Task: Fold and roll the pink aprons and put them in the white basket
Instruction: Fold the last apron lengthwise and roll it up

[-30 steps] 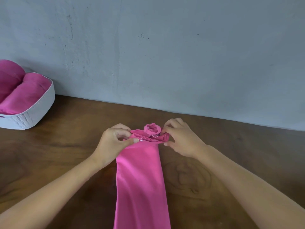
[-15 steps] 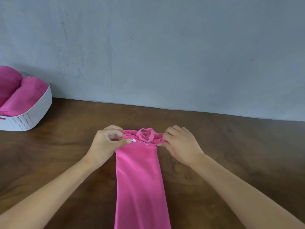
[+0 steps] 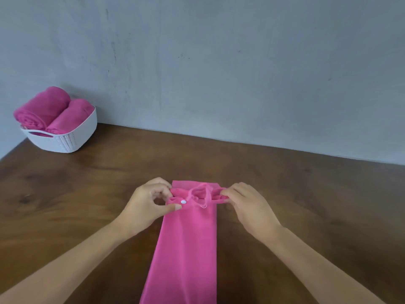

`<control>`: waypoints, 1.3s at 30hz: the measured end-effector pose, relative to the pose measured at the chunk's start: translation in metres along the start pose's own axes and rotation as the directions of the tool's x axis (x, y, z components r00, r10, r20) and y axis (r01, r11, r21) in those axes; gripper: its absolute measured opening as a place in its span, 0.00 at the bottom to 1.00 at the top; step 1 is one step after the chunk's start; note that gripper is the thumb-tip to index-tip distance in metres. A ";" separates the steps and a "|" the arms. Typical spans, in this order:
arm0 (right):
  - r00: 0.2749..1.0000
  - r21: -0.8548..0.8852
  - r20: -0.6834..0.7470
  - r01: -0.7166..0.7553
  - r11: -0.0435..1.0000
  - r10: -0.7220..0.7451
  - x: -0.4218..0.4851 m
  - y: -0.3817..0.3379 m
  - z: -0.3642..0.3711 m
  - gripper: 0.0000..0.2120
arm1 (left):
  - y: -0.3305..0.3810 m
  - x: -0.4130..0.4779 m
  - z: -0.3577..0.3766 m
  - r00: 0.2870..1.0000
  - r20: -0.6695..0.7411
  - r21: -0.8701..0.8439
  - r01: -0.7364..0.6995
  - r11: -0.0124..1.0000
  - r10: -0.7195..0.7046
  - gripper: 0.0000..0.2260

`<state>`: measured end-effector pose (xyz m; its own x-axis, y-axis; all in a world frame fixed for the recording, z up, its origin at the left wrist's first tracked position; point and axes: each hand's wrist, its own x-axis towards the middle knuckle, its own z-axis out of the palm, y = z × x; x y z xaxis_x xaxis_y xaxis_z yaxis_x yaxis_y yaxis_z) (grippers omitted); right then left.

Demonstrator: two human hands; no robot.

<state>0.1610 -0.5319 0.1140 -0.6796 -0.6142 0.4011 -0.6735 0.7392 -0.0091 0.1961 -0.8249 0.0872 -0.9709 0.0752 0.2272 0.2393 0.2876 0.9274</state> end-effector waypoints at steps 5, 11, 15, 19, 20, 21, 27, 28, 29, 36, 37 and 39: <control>0.998 -0.049 0.064 0.002 0.999 0.002 -0.052 -0.019 -0.013 0.34 | 0.008 -0.047 0.022 1.000 -0.006 0.068 -0.021 0.997 0.022 0.11; 0.993 -0.044 0.106 0.051 0.998 -0.046 -0.112 -0.041 -0.015 0.30 | 0.012 -0.104 0.045 1.000 -0.016 0.123 -0.023 0.992 0.025 0.10; 0.998 0.027 0.042 0.035 0.999 -0.036 -0.146 -0.051 -0.004 0.15 | 0.021 -0.142 0.062 0.998 -0.064 0.114 0.000 0.994 0.007 0.09; 0.999 0.055 -0.023 0.046 0.997 -0.044 -0.177 -0.063 0.007 0.02 | 0.022 -0.175 0.073 0.993 -0.116 0.204 0.044 0.978 -0.020 0.08; 0.999 0.054 -0.039 0.039 0.998 -0.037 -0.184 -0.067 0.010 0.03 | 0.021 -0.182 0.075 0.988 -0.145 0.193 0.076 0.978 -0.048 0.07; 0.998 0.052 -0.058 0.032 0.998 -0.029 -0.191 -0.073 0.014 0.05 | 0.021 -0.189 0.076 0.981 -0.172 0.168 0.115 0.979 -0.086 0.07; 0.997 0.035 -0.080 -0.007 0.999 0.010 -0.223 -0.103 0.023 0.07 | 0.022 -0.226 0.085 0.952 -0.186 0.019 0.250 0.968 -0.242 0.10; 0.997 0.054 -0.071 -0.027 0.998 0.031 -0.228 -0.108 0.023 0.08 | 0.022 -0.232 0.084 0.954 -0.171 0.018 0.255 0.967 -0.248 0.10; 0.996 0.071 -0.073 -0.044 0.997 0.049 -0.233 -0.114 0.024 0.10 | 0.021 -0.237 0.083 0.956 -0.156 0.022 0.255 0.967 -0.249 0.11; 0.985 0.127 -0.090 -0.132 0.983 0.144 -0.254 -0.171 0.014 0.11 | 0.018 -0.273 0.051 0.980 -0.014 0.115 0.200 0.973 -0.199 0.11; 0.984 0.139 -0.079 -0.148 0.979 0.160 -0.256 -0.180 0.012 0.11 | 0.019 -0.279 0.044 0.981 0.005 0.119 0.192 0.974 -0.194 0.11; 0.980 0.154 -0.060 -0.176 0.972 0.187 -0.258 -0.201 0.006 0.13 | 0.024 -0.291 0.026 0.980 0.064 0.127 0.179 0.976 -0.188 0.11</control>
<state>0.4700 -0.5234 0.0072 -0.7748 -0.4473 0.4467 -0.5798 0.7845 -0.2201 0.4844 -0.8151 0.0353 -0.9963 0.0809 0.0296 0.0607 0.4151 0.9077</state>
